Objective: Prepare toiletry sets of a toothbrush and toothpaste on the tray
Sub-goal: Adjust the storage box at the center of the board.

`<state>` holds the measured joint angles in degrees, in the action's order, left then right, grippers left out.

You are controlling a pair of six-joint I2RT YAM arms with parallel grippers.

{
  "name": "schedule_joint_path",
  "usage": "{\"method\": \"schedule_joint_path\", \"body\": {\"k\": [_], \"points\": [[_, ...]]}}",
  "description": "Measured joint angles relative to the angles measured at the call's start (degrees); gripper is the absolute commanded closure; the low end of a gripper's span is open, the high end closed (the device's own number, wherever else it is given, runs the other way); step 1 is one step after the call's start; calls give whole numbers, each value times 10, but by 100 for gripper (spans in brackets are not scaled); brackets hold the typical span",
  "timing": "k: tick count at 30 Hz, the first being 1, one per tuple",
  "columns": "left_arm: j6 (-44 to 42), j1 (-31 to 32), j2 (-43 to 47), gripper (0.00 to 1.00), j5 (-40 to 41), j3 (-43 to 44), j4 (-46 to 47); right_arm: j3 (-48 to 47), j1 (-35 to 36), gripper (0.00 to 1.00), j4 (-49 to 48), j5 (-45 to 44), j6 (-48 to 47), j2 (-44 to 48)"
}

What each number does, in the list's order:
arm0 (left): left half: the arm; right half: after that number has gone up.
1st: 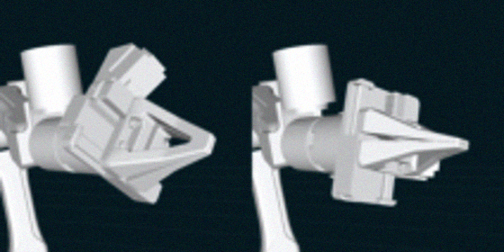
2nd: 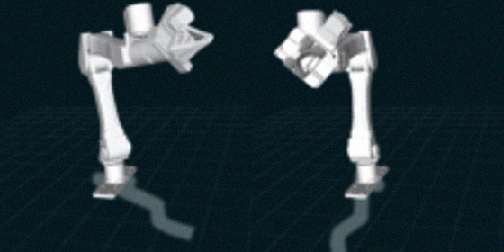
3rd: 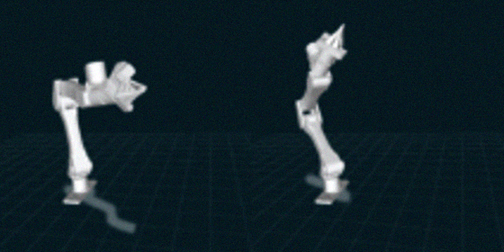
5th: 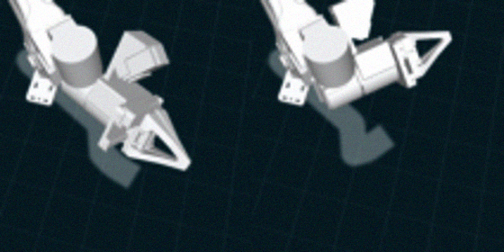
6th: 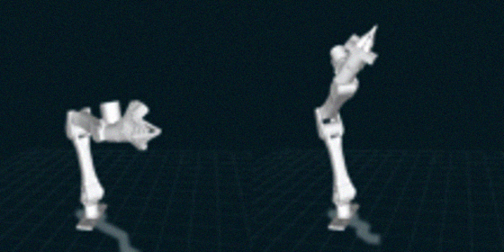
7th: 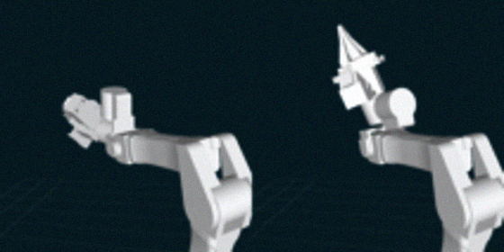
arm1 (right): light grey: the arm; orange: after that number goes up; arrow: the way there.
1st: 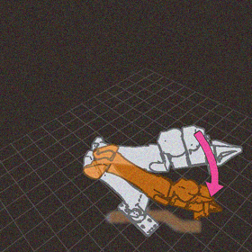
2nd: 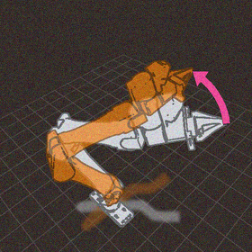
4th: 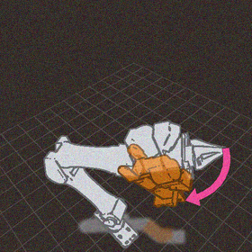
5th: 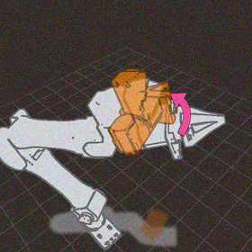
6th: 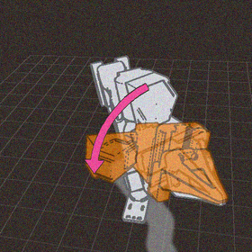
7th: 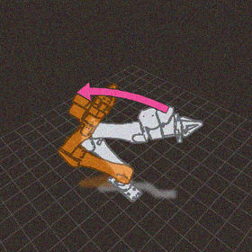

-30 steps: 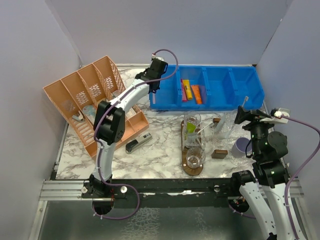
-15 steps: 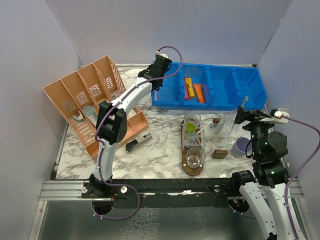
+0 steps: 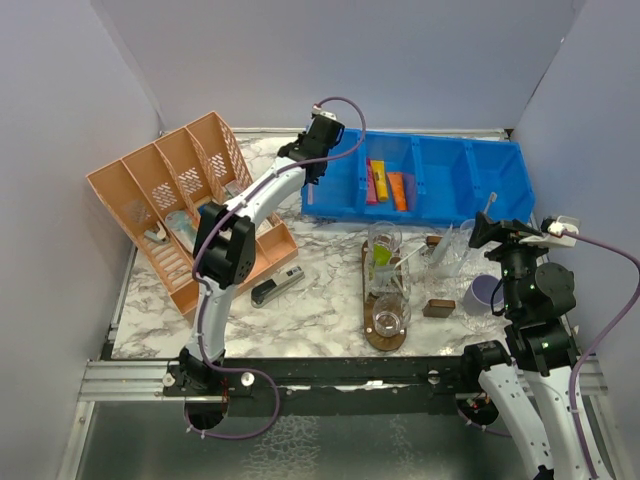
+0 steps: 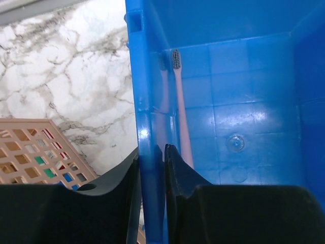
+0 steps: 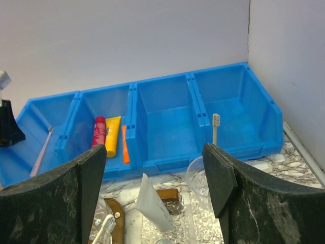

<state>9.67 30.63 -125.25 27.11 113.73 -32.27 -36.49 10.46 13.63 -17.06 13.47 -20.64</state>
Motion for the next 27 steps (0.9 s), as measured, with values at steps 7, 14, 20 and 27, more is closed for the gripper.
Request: {"method": "schedule_joint_path", "body": {"k": [7, 14, 20, 27], "points": [[-10, 5, 53, 100, 2, -30, 40, 0, 0, 23, 0, 0, 0, 0], [7, -12, 10, 100, -7, -25, 20, 0, 0, 23, 0, 0, 0, -3], [6, -6, 22, 100, -13, 28, 2, 0, 0, 23, 0, 0, 0, -5], [2, 0, 55, 100, -9, -8, 31, 0, 0, 23, 0, 0, 0, -5]]}}
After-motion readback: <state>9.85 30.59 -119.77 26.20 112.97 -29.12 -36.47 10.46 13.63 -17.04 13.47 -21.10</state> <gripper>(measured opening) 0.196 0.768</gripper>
